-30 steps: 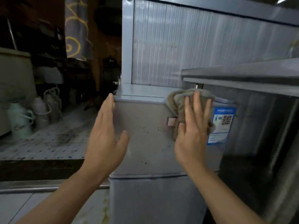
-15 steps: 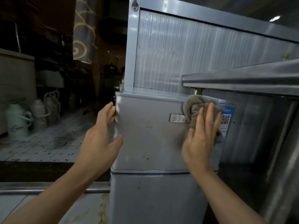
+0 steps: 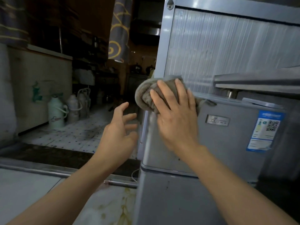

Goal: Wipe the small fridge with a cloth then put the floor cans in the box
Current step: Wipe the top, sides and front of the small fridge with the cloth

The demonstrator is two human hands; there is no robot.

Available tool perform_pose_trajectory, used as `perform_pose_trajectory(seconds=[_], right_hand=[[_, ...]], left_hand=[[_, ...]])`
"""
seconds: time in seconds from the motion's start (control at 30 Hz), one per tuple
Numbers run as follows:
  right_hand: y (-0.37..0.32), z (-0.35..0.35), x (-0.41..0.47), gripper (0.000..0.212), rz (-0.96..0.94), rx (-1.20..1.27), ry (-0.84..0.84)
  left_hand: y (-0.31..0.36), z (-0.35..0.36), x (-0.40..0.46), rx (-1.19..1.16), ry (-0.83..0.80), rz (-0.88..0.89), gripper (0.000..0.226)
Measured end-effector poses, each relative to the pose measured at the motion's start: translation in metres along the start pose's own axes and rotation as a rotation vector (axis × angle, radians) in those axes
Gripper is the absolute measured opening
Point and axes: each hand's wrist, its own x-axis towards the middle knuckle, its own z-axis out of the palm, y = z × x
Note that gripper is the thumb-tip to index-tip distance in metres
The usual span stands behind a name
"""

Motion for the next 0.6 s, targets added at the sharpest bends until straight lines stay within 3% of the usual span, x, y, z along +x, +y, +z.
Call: perform_pose_trajectory(seconds=[0.1, 0.27, 0.47, 0.6], right_hand=[[-0.004, 0.005, 0.013, 0.04, -0.089, -0.057, -0.001], [-0.008, 0.028, -0.029, 0.034, -0.333, -0.119, -0.014], [-0.026, 0.049, -0.108, 0.038, -0.553, -0.114, -0.192], [0.002, 0.037, -0.111, 0.051, -0.644, -0.1, -0.183]], left_hand=[[-0.016, -0.004, -0.004, 0.028, 0.074, -0.044, 0.074], [-0.029, -0.007, -0.018, 0.099, 0.063, -0.073, 0.073], [-0.028, -0.007, -0.034, 0.183, 0.036, -0.053, 0.072], [-0.015, -0.002, -0.036, 0.182, -0.004, -0.04, 0.072]])
